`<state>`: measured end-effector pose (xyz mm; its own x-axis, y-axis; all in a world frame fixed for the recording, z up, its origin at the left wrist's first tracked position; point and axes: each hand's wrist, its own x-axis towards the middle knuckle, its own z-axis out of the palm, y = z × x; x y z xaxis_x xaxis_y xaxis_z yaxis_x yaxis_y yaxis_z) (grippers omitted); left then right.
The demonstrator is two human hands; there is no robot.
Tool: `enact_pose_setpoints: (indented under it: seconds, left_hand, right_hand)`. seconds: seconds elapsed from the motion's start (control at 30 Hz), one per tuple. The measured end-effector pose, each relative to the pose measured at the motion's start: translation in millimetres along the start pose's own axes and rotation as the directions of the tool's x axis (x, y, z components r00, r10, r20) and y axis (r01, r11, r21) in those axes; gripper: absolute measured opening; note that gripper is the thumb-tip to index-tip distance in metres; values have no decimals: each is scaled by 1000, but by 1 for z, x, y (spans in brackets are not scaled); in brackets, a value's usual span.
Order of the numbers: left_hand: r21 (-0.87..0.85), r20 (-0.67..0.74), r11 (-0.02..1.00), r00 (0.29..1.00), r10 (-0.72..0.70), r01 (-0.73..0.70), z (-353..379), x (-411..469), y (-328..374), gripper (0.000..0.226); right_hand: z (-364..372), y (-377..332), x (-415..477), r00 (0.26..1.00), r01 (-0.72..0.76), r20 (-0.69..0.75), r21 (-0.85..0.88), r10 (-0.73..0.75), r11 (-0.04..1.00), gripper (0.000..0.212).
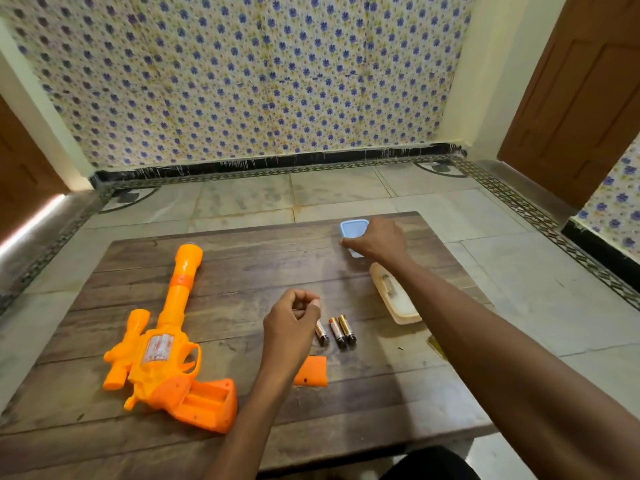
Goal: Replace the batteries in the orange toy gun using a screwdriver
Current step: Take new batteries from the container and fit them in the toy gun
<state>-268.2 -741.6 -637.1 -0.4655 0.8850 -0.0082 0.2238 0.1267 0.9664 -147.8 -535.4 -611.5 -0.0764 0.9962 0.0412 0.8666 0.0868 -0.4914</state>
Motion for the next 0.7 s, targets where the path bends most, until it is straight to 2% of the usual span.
enact_pose_setpoints:
  seconds: [0.07,0.2,0.27,0.33,0.4,0.47,0.53,0.57,0.7]
  left_hand:
    - [-15,-13,1000,1000,-16,16,1,4,0,13]
    - [-69,-6,997,999,-32,31,-5,6,2,10]
    - [-116,-23,993,999,-22,20,-10,10,3,7]
    - [-251,-72,967,996,-61,41,-21,14,8,4]
    - [-450,-53,886,986,-155,115,-37,15,18,17]
    - [-550,47,812,978,-204,196,-58,9,25,40]
    - [-490,138,842,973,-183,228,-77,1,29,58]
    - [-438,175,868,970,-170,232,-84,-3,29,60]
    - [-285,263,931,953,-152,227,-94,-21,18,33]
  right_hand:
    - [7,-4,6,1000,7,4,-35,-7,999,70]
    - [6,-19,7,1000,21,-12,-70,-22,997,65]
    - [-4,-29,-3,997,73,-13,-51,-74,996,67]
    - [-19,-41,-26,984,167,53,12,-168,986,62]
    - [-34,-48,-60,947,279,143,84,-289,956,61]
    - [-45,-53,-98,885,395,219,108,-410,912,62]
    - [-49,-55,-130,825,483,276,110,-493,869,63]
    - [-50,-57,-144,804,508,293,116,-518,854,64]
    - [-44,-55,-188,747,578,311,135,-588,805,71]
